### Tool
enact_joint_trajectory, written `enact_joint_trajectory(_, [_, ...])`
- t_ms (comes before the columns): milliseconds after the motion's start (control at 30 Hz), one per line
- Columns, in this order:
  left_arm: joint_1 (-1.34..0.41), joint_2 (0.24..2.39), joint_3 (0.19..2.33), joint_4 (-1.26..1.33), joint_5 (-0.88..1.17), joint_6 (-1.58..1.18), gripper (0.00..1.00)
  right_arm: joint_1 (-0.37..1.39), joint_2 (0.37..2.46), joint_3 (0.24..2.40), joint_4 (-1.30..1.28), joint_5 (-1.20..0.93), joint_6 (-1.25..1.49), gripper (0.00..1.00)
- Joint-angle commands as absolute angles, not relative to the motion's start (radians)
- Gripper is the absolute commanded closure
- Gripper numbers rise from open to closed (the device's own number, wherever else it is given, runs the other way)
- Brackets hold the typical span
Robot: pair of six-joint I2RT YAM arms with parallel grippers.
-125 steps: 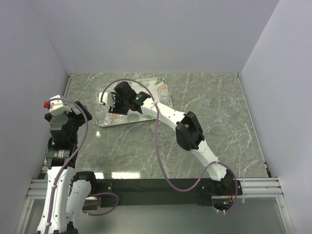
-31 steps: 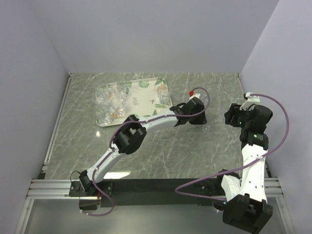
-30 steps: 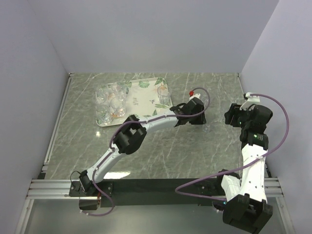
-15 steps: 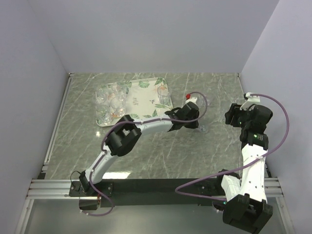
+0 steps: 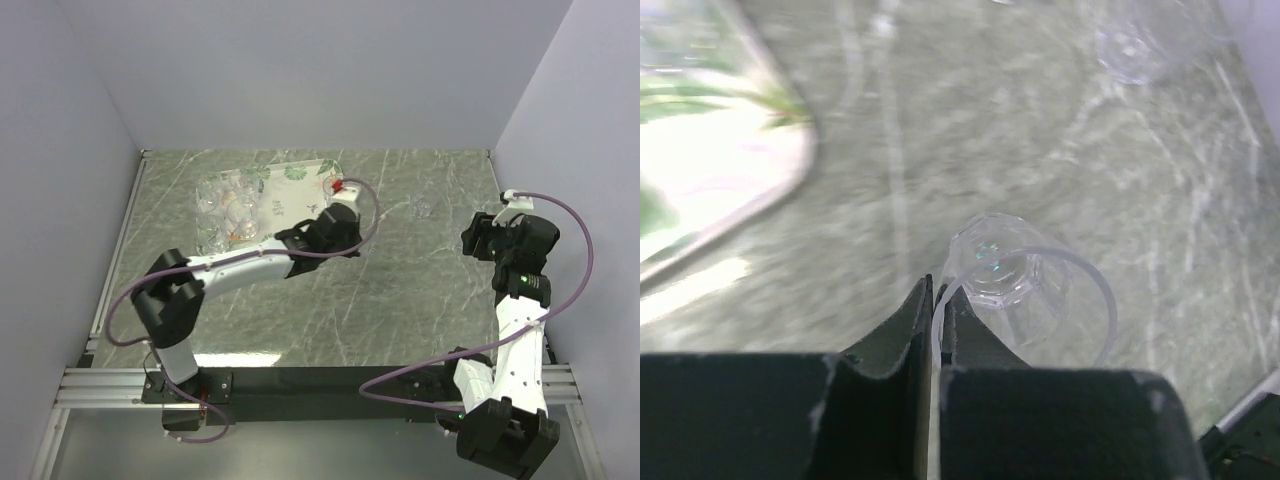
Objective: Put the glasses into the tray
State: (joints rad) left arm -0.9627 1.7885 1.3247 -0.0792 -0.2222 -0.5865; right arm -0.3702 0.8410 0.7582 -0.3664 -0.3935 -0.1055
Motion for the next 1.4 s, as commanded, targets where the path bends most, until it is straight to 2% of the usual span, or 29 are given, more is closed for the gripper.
enact_joint_trajectory(0, [-0.904,1.677,1.223,-0.069,-0.296,-0.531,1.00,-0.379,0.836,0.761,-0.336,-0.405,-0.118,0.39])
enact_joint_trajectory(167, [-0.793,1.572,1.152,-0.103,-0.313,-0.522,1.00,-0.379,0.842,0.761,-0.336,-0.406,-0.117,0.39])
enact_joint_trajectory(267, [-0.665,1.558,1.144,-0.118,-0.289,-0.523,1.00,-0.377,0.841,0.761,-0.336,-0.405,-0.117,0.39])
enact_joint_trajectory(567, [-0.477,1.747,1.357,-0.241,-0.244,-0.471,1.00,-0.379,0.845,0.759,-0.334,-0.405,-0.115,0.40])
enact_joint_trajectory(833, [-0.402,1.939,1.560,-0.327,-0.216,-0.445,1.00,-0.379,0.848,0.758,-0.333,-0.405,-0.115,0.40])
enact_joint_trajectory(1367, [-0.351,2.181,1.873,-0.466,-0.227,-0.410,0.97,-0.379,0.856,0.758,-0.331,-0.396,-0.117,0.40])
